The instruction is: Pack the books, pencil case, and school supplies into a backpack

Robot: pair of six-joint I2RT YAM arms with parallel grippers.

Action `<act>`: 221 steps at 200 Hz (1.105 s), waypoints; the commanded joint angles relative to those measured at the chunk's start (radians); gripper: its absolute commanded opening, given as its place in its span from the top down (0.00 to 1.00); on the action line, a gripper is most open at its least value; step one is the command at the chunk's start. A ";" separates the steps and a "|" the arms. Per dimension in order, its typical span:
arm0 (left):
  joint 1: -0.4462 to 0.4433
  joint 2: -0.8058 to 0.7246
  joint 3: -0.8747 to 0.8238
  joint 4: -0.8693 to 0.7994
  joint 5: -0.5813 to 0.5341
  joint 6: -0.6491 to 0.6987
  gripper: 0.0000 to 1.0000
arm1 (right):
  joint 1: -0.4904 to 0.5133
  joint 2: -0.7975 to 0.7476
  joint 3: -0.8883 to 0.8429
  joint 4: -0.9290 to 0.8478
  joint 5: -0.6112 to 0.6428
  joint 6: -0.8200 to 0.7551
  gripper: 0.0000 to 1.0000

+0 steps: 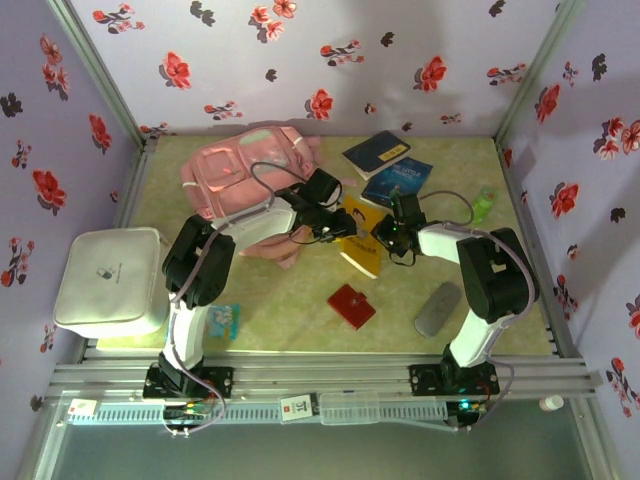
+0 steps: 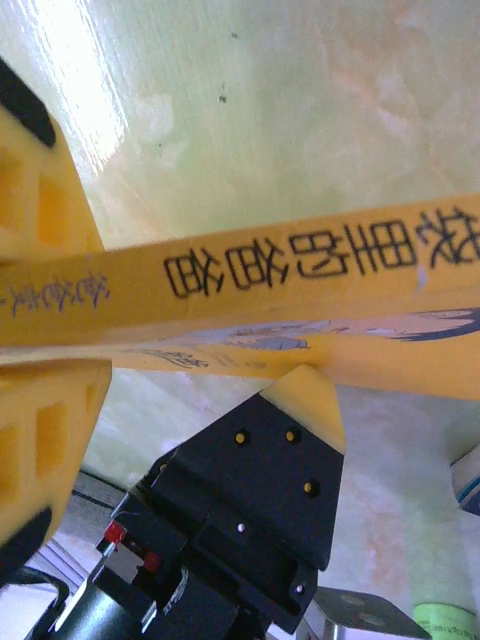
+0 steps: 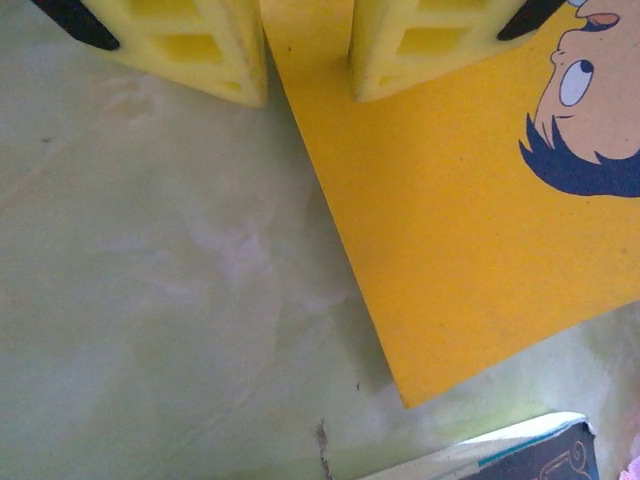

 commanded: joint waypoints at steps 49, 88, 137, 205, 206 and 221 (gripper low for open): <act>0.052 -0.169 -0.116 0.149 0.005 0.043 0.97 | -0.026 -0.093 -0.106 0.176 -0.113 0.061 0.48; 0.143 -0.274 -0.164 0.144 0.009 0.129 0.99 | -0.029 -0.115 -0.098 0.367 -0.231 0.132 0.26; 0.307 -0.402 -0.228 0.214 0.032 0.093 0.99 | -0.011 -0.026 -0.084 0.770 -0.329 0.361 0.10; 0.464 -0.463 -0.360 0.619 0.074 -0.300 0.99 | 0.156 0.069 0.030 0.918 -0.302 0.526 0.01; 0.464 -0.462 -0.361 0.625 0.074 -0.304 0.99 | 0.159 0.070 0.030 0.919 -0.301 0.528 0.01; 0.463 -0.444 -0.377 0.700 0.074 -0.373 0.99 | 0.196 0.091 0.055 0.936 -0.282 0.565 0.02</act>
